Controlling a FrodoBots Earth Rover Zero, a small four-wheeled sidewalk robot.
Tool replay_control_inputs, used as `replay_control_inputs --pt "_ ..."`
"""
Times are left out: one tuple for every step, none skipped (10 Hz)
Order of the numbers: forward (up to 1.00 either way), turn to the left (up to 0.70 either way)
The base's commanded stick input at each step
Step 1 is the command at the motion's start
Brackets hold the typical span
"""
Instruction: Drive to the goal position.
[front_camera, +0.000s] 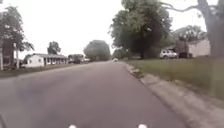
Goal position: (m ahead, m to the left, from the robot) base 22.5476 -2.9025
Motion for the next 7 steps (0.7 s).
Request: replay_control_inputs --pt "1.0 0.0" --pt "1.0 0.0" --pt "1.0 0.0" --pt "1.0 0.0" --pt "1.0 0.0" --pt "1.0 0.0" --pt "1.0 0.0"
